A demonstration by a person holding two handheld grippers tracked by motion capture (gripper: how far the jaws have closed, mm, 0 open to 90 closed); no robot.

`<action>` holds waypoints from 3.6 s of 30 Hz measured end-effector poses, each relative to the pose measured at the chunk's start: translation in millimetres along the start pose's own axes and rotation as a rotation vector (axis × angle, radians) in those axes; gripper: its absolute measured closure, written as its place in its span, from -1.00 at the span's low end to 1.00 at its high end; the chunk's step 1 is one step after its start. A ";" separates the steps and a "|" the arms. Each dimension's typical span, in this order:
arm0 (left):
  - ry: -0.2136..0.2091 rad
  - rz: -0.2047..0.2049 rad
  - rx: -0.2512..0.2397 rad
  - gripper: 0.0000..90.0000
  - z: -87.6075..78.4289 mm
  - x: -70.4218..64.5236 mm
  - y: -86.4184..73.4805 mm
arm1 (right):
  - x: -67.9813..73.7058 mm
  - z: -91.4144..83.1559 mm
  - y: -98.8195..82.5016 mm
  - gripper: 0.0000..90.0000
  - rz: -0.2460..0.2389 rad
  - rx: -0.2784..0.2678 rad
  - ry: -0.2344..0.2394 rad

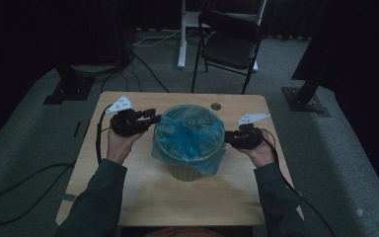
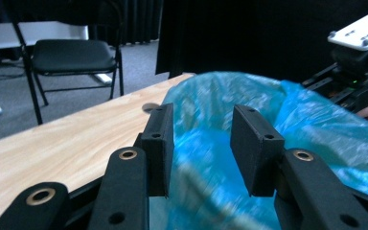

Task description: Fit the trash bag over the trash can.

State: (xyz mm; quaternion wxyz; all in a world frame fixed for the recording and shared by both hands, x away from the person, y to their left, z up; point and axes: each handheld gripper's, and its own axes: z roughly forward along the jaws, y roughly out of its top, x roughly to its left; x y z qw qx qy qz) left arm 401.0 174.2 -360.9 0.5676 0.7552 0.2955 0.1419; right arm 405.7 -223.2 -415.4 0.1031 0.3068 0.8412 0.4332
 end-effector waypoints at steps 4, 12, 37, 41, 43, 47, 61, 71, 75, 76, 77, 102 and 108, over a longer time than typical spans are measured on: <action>-0.026 0.044 0.018 0.34 11.9 -9.7 13.4 | -0.2 0.1 -0.3 0.57 0.000 -0.001 0.004; -0.083 0.132 0.069 0.34 41.9 -29.1 35.6 | -0.6 0.1 -0.4 0.57 -0.007 -0.003 0.006; -0.157 0.276 0.250 0.42 101.7 -55.5 42.7 | -1.6 -0.8 -1.0 0.55 -0.007 -0.006 0.018; -0.139 0.319 0.285 0.42 108.1 -61.1 43.8 | -1.6 -0.7 -1.0 0.55 -0.007 -0.007 0.018; -0.137 0.326 0.289 0.42 109.2 -62.6 44.6 | -1.6 -0.8 -1.1 0.55 -0.008 -0.006 0.018; -0.145 0.358 0.363 0.42 119.8 -68.6 45.7 | -1.6 -0.8 -1.4 0.55 -0.008 -0.008 0.020; -0.066 0.361 0.577 0.42 143.3 -68.5 36.5 | -0.9 -1.4 -1.4 0.55 -0.010 -0.007 0.022; 0.041 0.387 0.682 0.36 153.7 -68.9 30.8 | 0.5 -2.0 -1.9 0.54 -0.020 -0.007 0.031; 0.141 0.390 0.686 0.35 153.1 -66.1 30.8 | 1.3 -0.9 -1.9 0.53 -0.028 -0.005 0.034; 0.152 0.386 0.693 0.36 153.1 -65.0 30.6 | 1.5 -0.8 -1.9 0.53 -0.028 -0.005 0.036; 0.152 0.381 0.706 0.36 153.5 -63.9 29.9 | 1.7 -0.7 -1.8 0.53 -0.027 -0.004 0.036; 0.108 0.182 0.226 0.35 86.6 -43.4 54.1 | -0.7 -4.8 -2.7 0.50 -0.024 -0.014 0.033; 0.144 0.134 0.166 0.31 69.2 -32.2 48.2 | -1.4 -5.8 -2.6 0.48 -0.023 -0.018 0.031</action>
